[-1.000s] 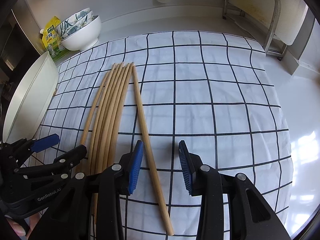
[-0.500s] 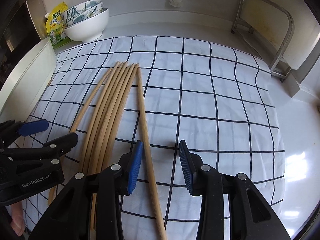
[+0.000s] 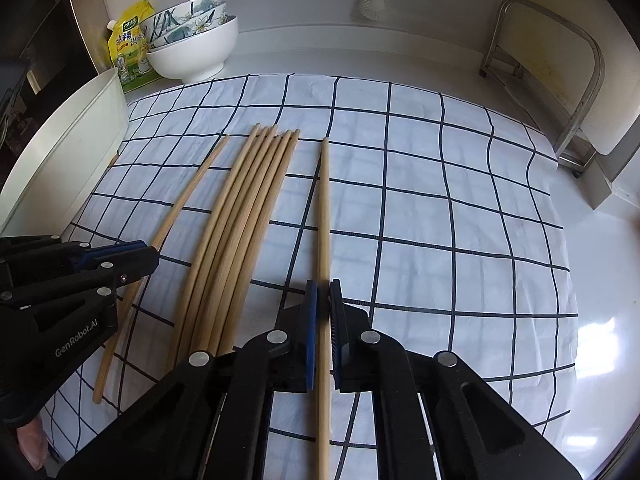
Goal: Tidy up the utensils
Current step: 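Close the left tool on the separated wooden chopstick, then lift the chopstick with the left tool and carry it into the basin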
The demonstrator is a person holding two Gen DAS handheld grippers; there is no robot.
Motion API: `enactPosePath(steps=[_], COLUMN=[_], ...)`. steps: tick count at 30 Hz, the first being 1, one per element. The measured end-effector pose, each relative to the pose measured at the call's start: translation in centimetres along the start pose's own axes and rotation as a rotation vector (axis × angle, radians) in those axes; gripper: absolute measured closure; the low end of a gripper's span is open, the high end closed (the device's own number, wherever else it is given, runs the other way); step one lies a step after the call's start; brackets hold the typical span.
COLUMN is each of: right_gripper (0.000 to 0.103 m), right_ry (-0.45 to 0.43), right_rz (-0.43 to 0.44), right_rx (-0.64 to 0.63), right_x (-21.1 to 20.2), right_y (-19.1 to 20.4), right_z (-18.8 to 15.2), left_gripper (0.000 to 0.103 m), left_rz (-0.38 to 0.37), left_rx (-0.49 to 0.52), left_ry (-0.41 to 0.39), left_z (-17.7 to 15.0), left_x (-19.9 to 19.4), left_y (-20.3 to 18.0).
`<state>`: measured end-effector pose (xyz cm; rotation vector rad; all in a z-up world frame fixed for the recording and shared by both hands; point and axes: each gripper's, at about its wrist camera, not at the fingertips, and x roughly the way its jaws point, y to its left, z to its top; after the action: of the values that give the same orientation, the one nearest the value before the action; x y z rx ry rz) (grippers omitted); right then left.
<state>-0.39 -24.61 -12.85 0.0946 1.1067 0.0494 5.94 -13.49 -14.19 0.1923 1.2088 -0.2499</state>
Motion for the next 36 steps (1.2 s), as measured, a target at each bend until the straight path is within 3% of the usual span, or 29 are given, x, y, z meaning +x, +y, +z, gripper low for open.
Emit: enactPosePath(steps=[6, 15, 24, 30, 36], right_gripper=[0.097, 0.097, 0.097, 0.097, 0.097], right_ry=[-0.004, -0.069, -0.126, -0.116, -0.06], right_rz=[0.039, 0.106, 0.201, 0.251, 0.284], right_rx=[0.069, 0.113, 0.032, -0.079, -0.132], right_x=[-1.5, -5.7, -7.0, -6.0, -3.5], right_y=[-0.6, 1.6, 10.9, 18.9, 25.2], right_z=[0.5, 3.4, 8.8, 11.7, 13.7], left_gripper=[0.096, 0.096, 0.096, 0.096, 0.096], left_rz=[-0.022, -0.033, 0.025, 0.077, 0.086], left_rx=[-0.016, -0.049, -0.159, -0.237, -0.254], left_ry=[-0.006, -0.106, -0.176, -0.185, -0.173], left_z=[-0.2, 0.0, 0.0, -0.1, 0.2], left_x=[-1.6, -8.0, -12.4, -12.8, -11.5], left_y=[2.1, 6.7, 16.4, 23.5, 28.1])
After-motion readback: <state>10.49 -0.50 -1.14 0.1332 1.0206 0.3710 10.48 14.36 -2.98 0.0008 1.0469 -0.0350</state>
